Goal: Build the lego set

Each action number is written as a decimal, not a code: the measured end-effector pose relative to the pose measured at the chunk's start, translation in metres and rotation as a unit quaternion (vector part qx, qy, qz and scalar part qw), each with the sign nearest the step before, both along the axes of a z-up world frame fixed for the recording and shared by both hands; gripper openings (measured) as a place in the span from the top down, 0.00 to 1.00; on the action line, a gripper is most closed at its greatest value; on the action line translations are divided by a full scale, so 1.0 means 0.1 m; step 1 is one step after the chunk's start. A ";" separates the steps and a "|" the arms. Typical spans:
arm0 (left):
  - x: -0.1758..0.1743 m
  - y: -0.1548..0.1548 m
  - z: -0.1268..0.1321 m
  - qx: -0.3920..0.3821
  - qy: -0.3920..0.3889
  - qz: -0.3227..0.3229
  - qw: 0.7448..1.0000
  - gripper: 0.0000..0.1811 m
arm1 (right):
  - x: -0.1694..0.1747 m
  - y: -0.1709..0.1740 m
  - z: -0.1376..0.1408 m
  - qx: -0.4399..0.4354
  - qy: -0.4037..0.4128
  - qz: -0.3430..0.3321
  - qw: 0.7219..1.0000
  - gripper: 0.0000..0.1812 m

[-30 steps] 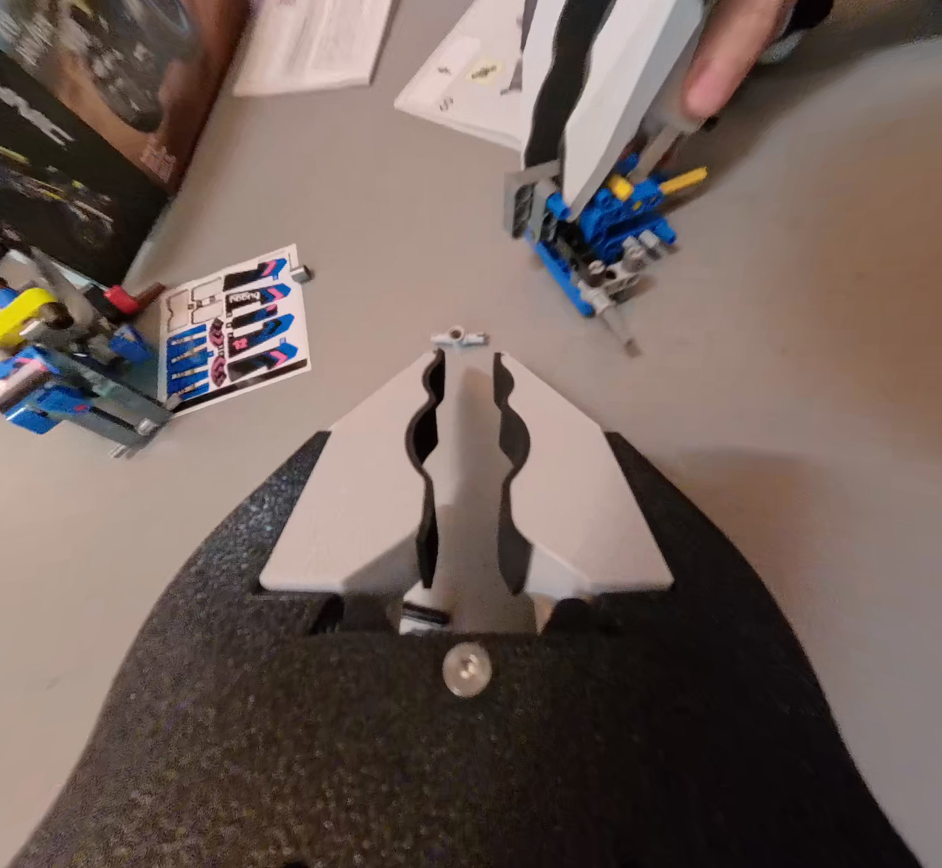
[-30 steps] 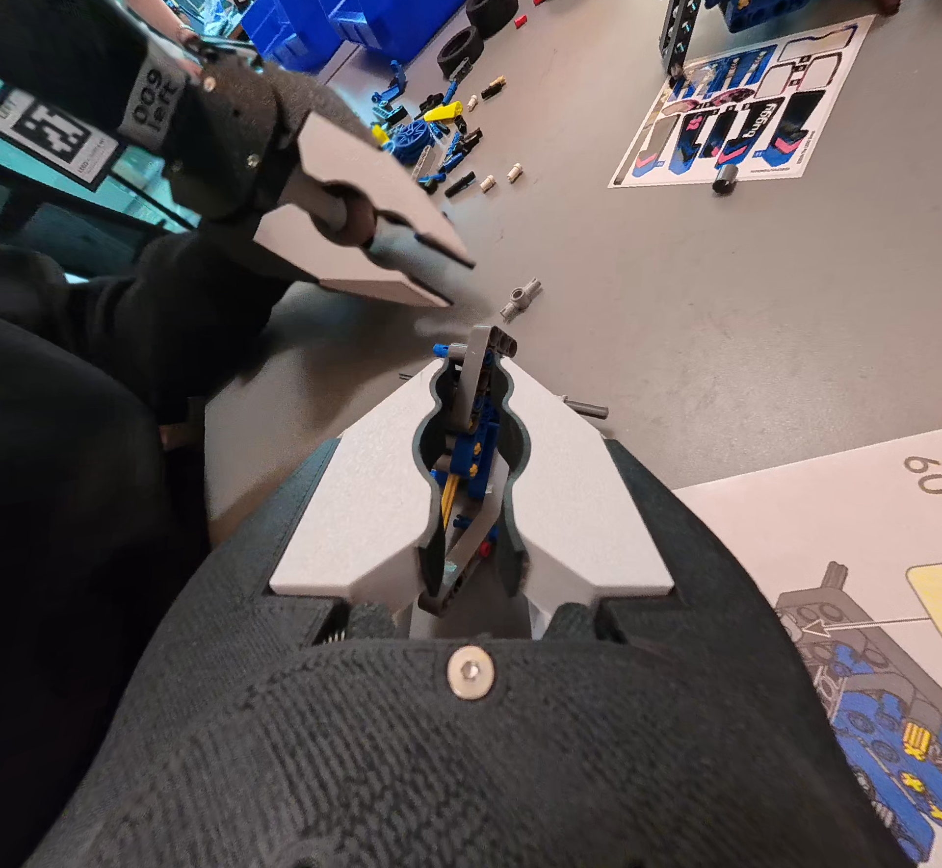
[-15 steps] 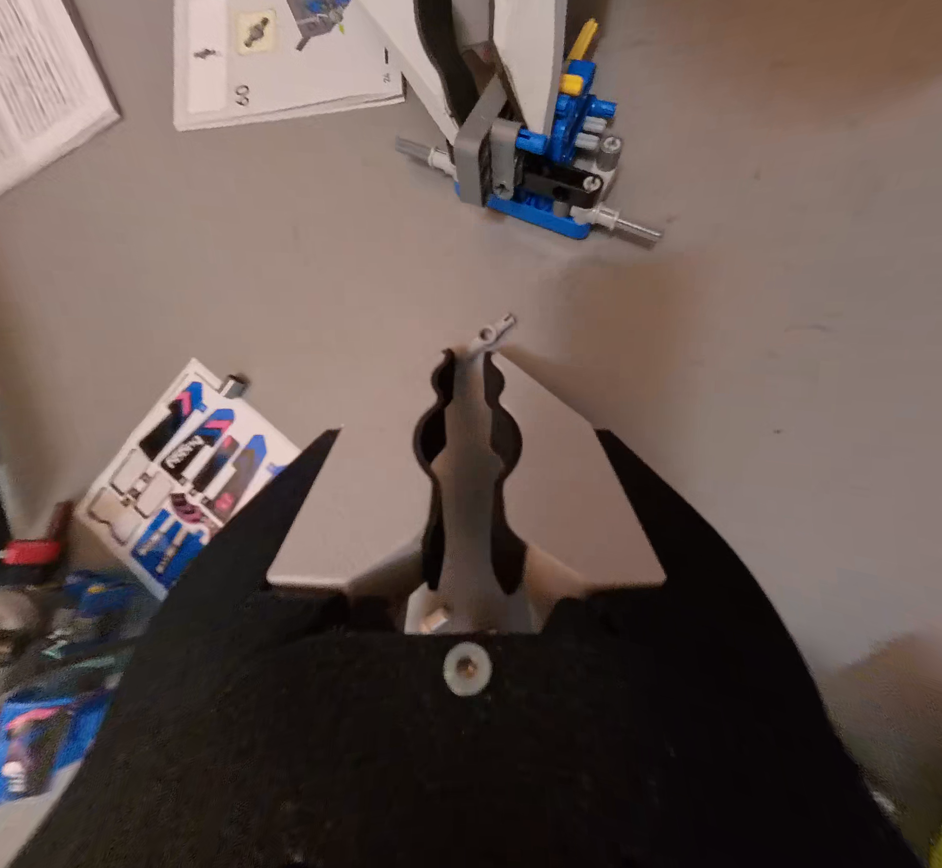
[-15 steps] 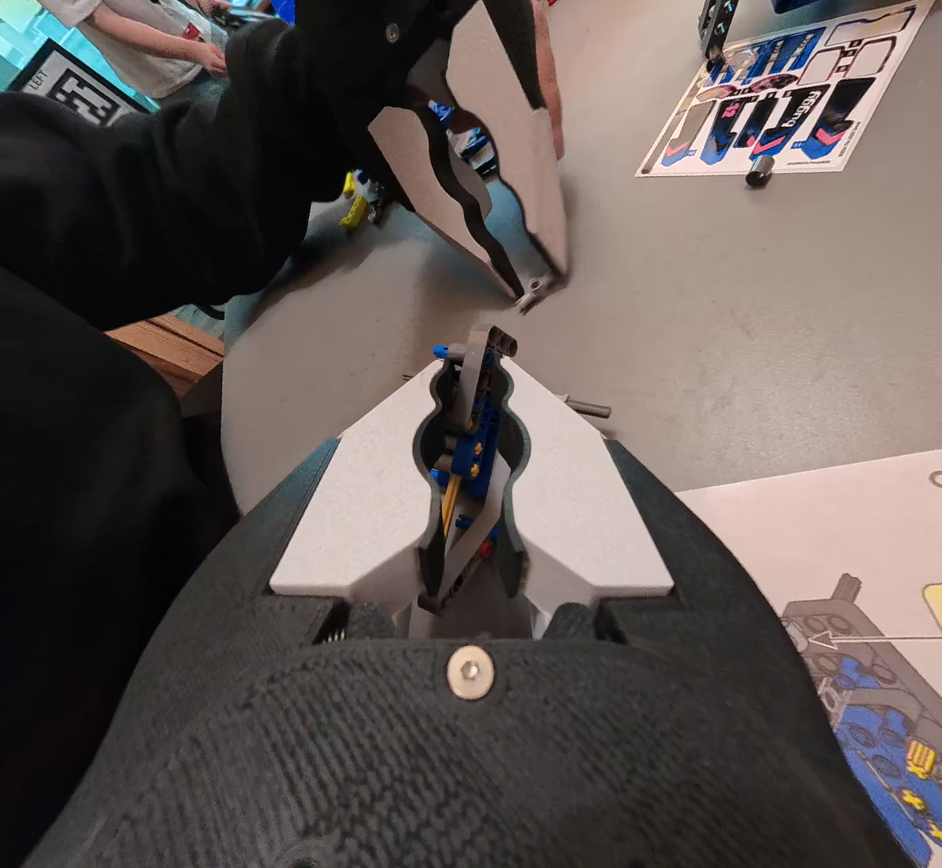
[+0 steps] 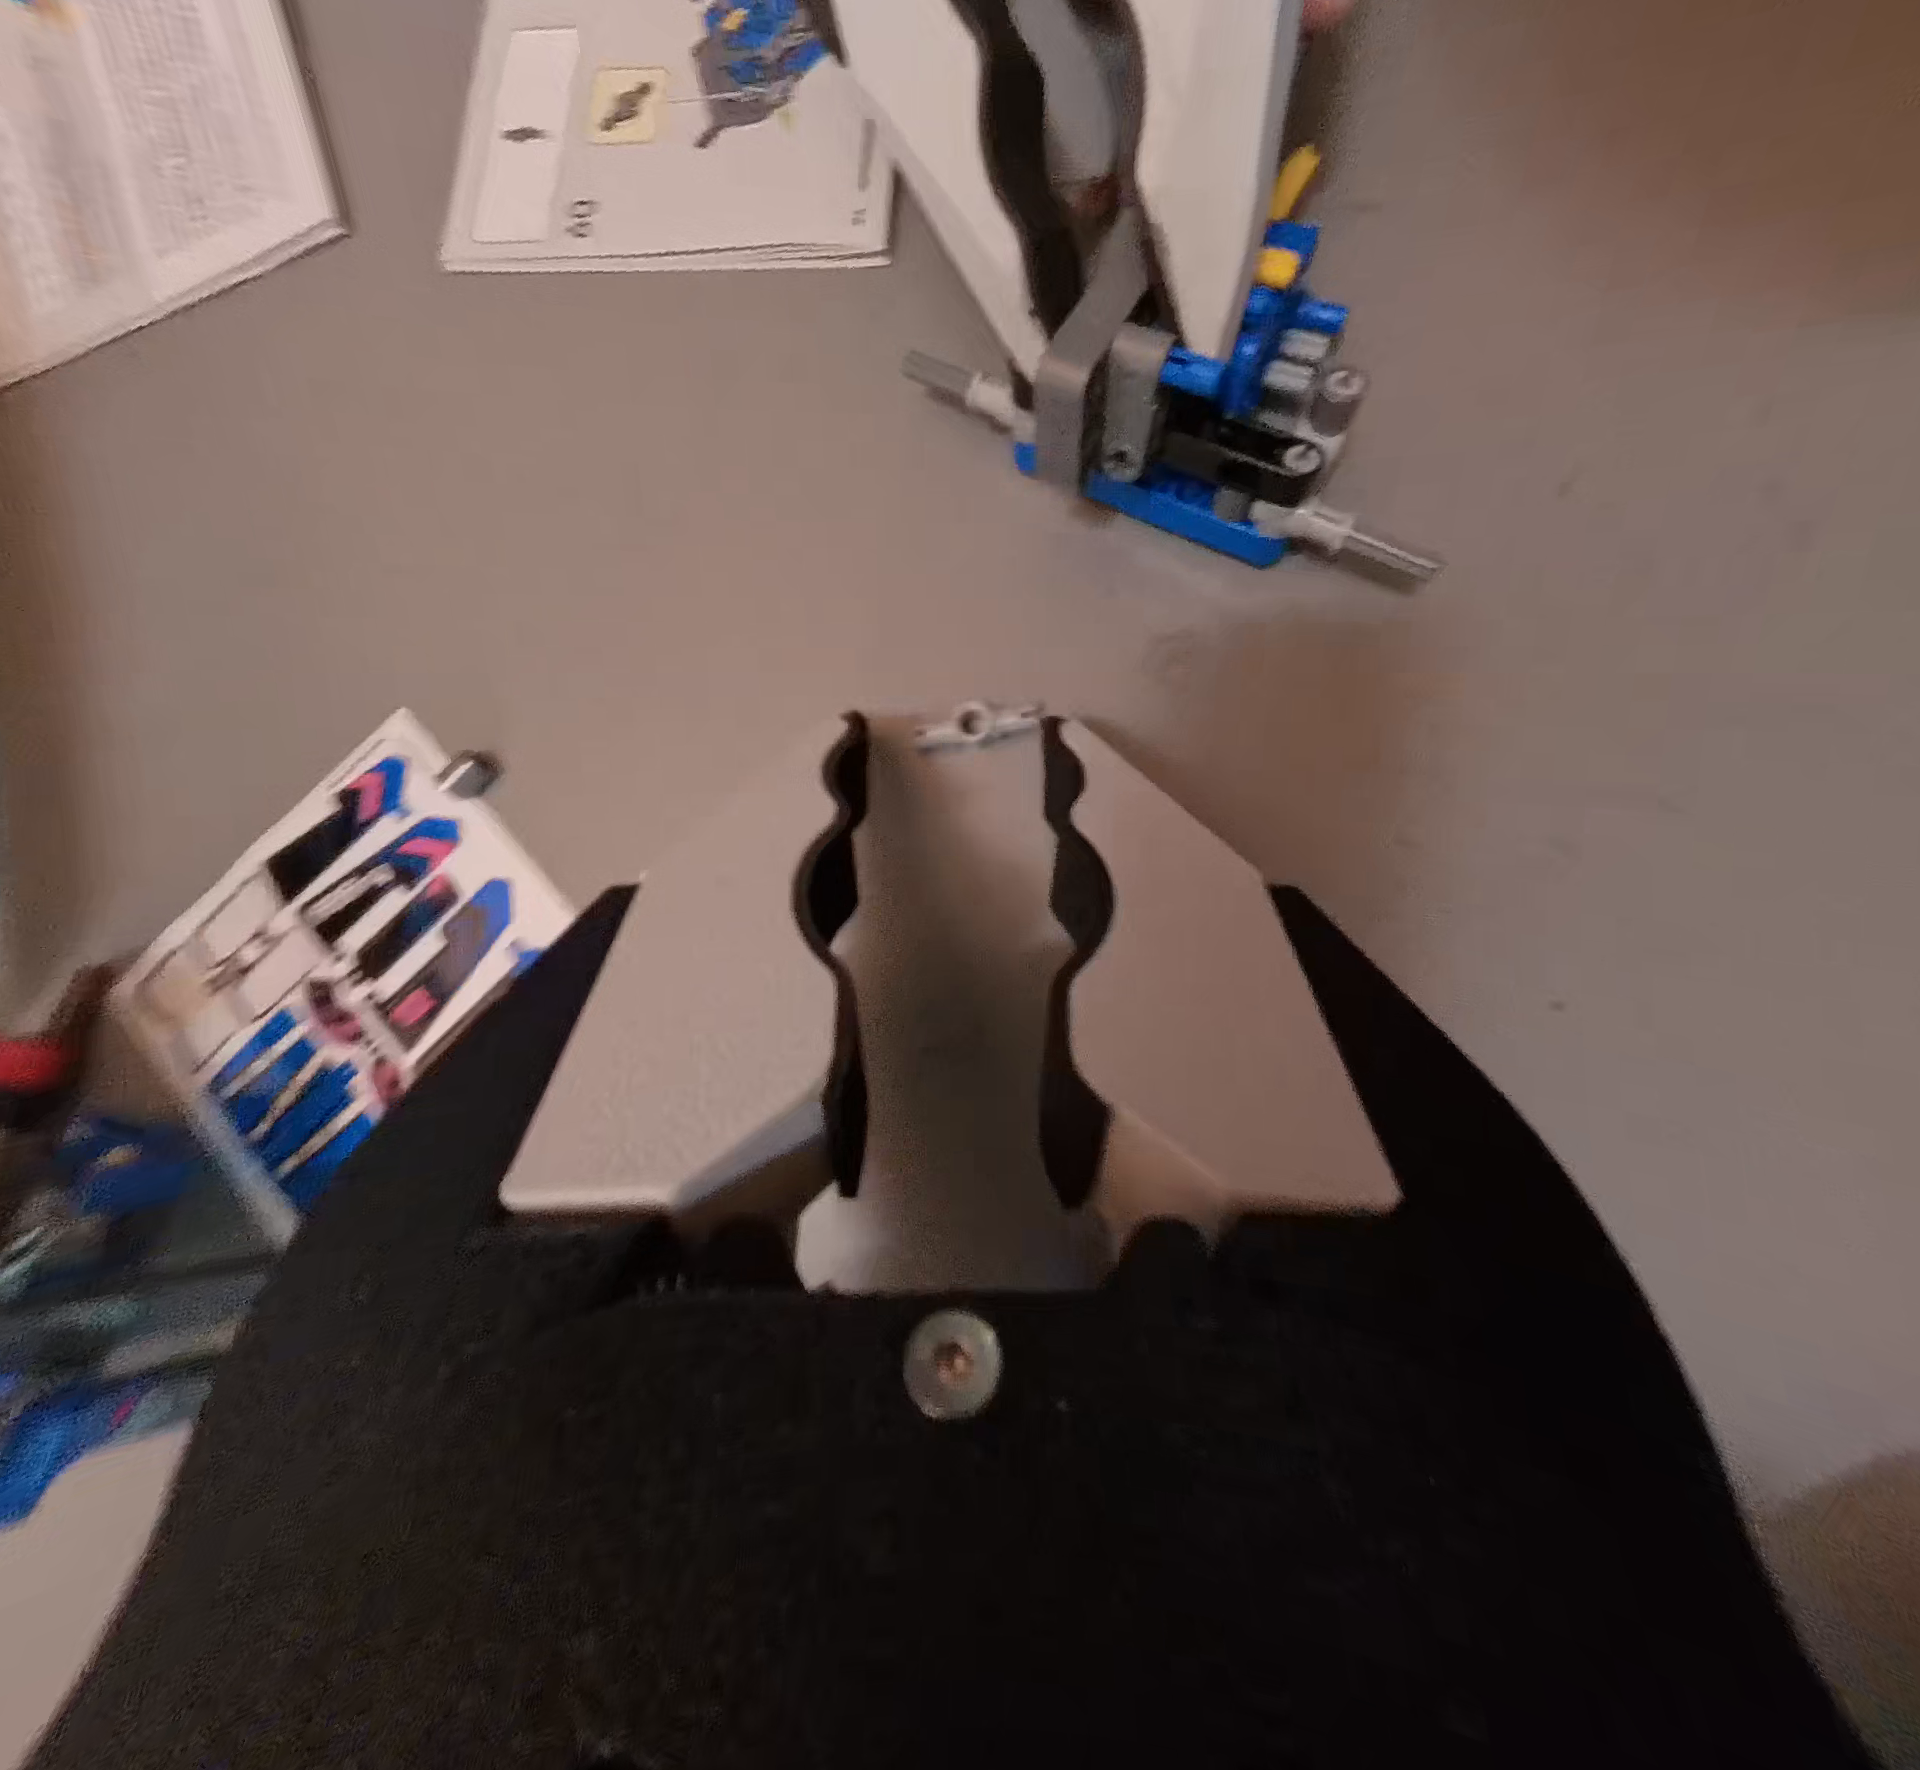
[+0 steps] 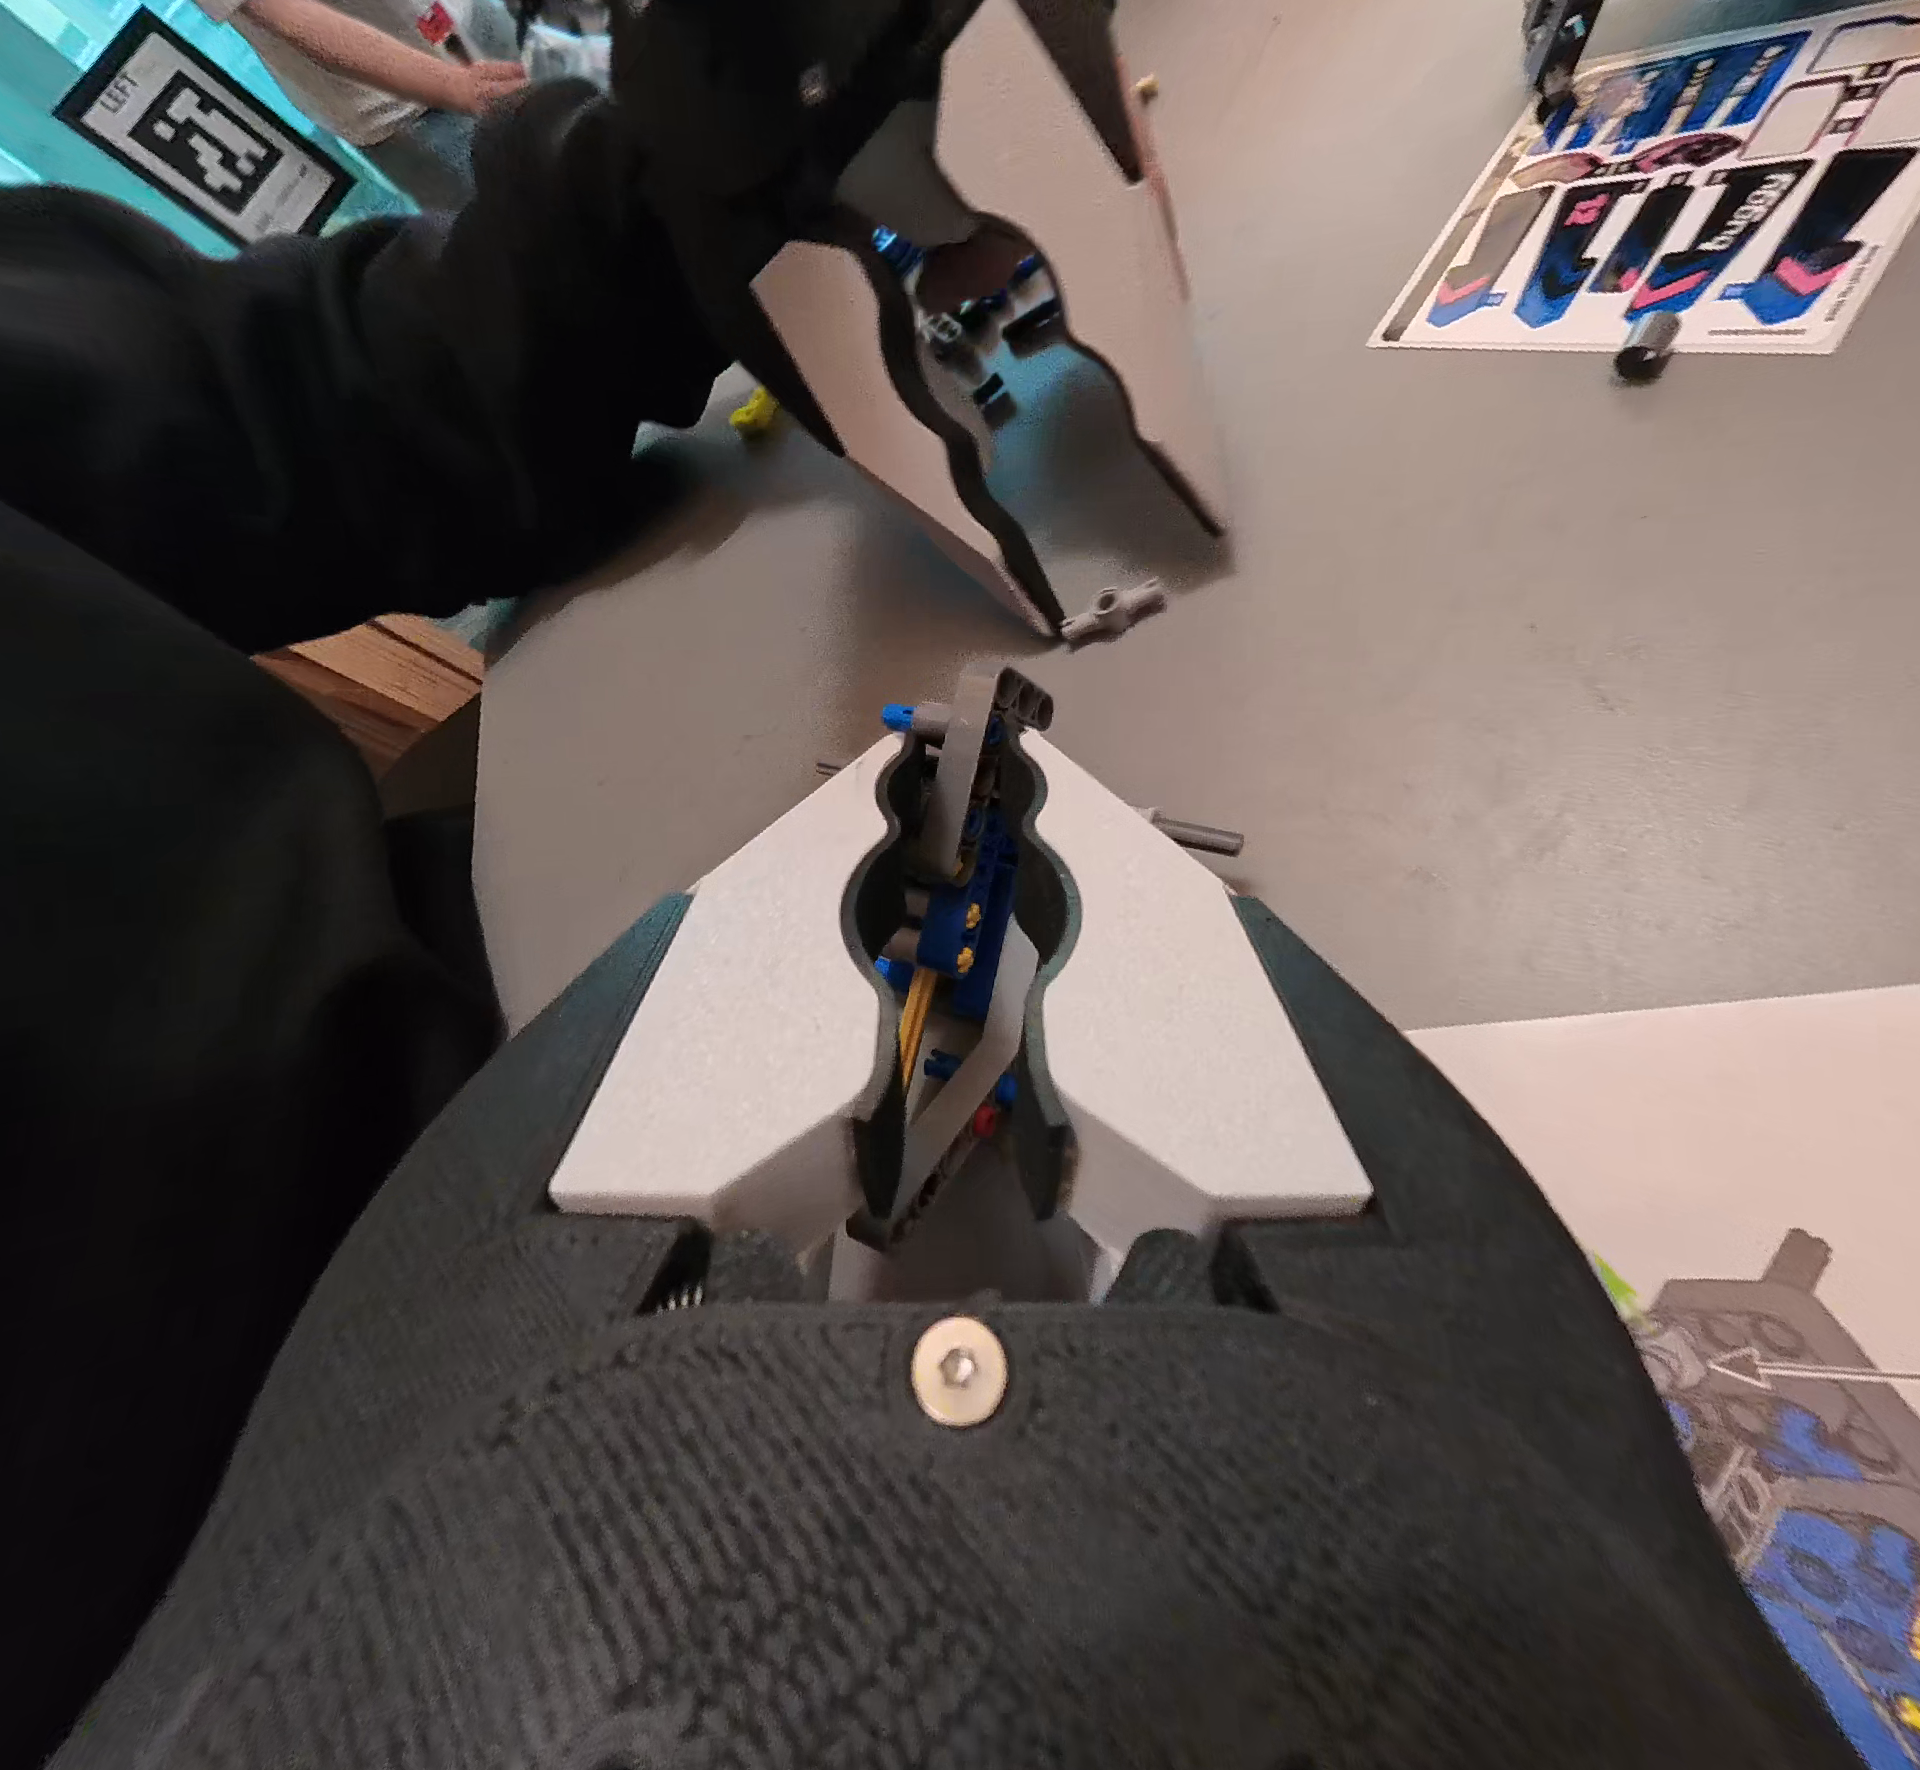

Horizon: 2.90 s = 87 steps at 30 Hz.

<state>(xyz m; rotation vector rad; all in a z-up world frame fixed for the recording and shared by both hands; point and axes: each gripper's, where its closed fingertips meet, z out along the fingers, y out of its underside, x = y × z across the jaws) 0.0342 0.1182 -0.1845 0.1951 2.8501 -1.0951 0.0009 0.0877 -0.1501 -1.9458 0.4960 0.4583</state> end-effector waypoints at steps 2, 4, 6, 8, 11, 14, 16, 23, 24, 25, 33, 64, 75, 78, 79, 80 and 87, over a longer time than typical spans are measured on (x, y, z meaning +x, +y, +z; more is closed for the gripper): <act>-0.10 -0.02 -0.02 0.000 0.043 -0.022 0.999 0.88 | -0.02 0.01 0.00 -0.002 -0.004 0.007 1.000 0.93; -0.11 -0.03 -0.02 -0.002 0.066 0.008 0.998 0.88 | -0.02 0.00 0.00 0.000 -0.006 0.006 1.000 0.92; -0.13 -0.03 -0.02 -0.015 0.070 0.044 0.996 0.88 | -0.03 0.00 0.02 0.005 -0.006 0.007 1.000 0.91; -0.17 -0.01 -0.01 -0.025 0.063 0.086 0.994 0.88 | -0.09 0.01 0.08 0.023 -0.008 0.022 0.999 0.84; -0.27 -0.01 0.16 -0.079 0.063 0.161 0.982 0.88 | -0.21 0.00 0.15 0.030 -0.029 0.037 0.998 0.74; -0.45 -0.04 0.56 -0.189 0.082 0.211 0.955 0.88 | -0.22 -0.08 0.27 0.011 -0.115 0.017 0.993 0.73; -0.66 -0.11 0.86 -0.270 0.141 0.215 0.928 0.88 | -0.17 -0.10 0.50 0.018 -0.249 -0.020 0.968 0.75; -1.05 -0.30 1.30 -0.413 0.289 0.204 0.839 0.88 | -0.65 0.14 0.89 0.074 -0.543 -0.009 0.837 0.83; -1.07 -0.30 1.32 -0.428 0.299 0.204 0.828 0.88 | -0.69 0.15 0.94 0.086 -0.559 -0.017 0.825 0.85; -1.09 -0.30 1.36 -0.449 0.317 0.202 0.811 0.88 | -0.70 0.15 0.98 0.090 -0.570 -0.026 0.816 0.86; -1.07 -0.26 1.36 -0.485 0.344 0.214 0.775 0.88 | -0.69 0.21 0.96 0.064 -0.637 -0.043 0.767 0.98; -0.80 -0.12 0.83 -0.275 0.057 0.331 0.901 0.99 | -0.29 0.27 0.43 -0.099 -0.671 -0.042 0.733 0.99; -0.74 -0.13 0.67 -0.234 -0.111 0.267 0.928 0.72 | -0.26 0.22 0.39 -0.128 -0.706 -0.035 0.696 0.99; -0.50 0.05 0.75 -0.220 -0.212 0.328 0.894 0.37 | -0.18 0.13 0.43 -0.129 -0.702 -0.061 0.698 0.99; -0.39 0.16 0.81 -0.218 -0.242 0.367 0.871 0.37 | -0.16 0.11 0.45 -0.126 -0.696 -0.071 0.704 0.99; -0.31 0.24 0.88 -0.223 -0.265 0.394 0.851 0.35 | -0.14 0.10 0.47 -0.119 -0.691 -0.081 0.709 0.99; -0.33 0.19 1.23 -0.280 -0.280 0.319 0.861 0.21 | -0.13 0.09 0.52 -0.094 -0.675 -0.099 0.725 0.99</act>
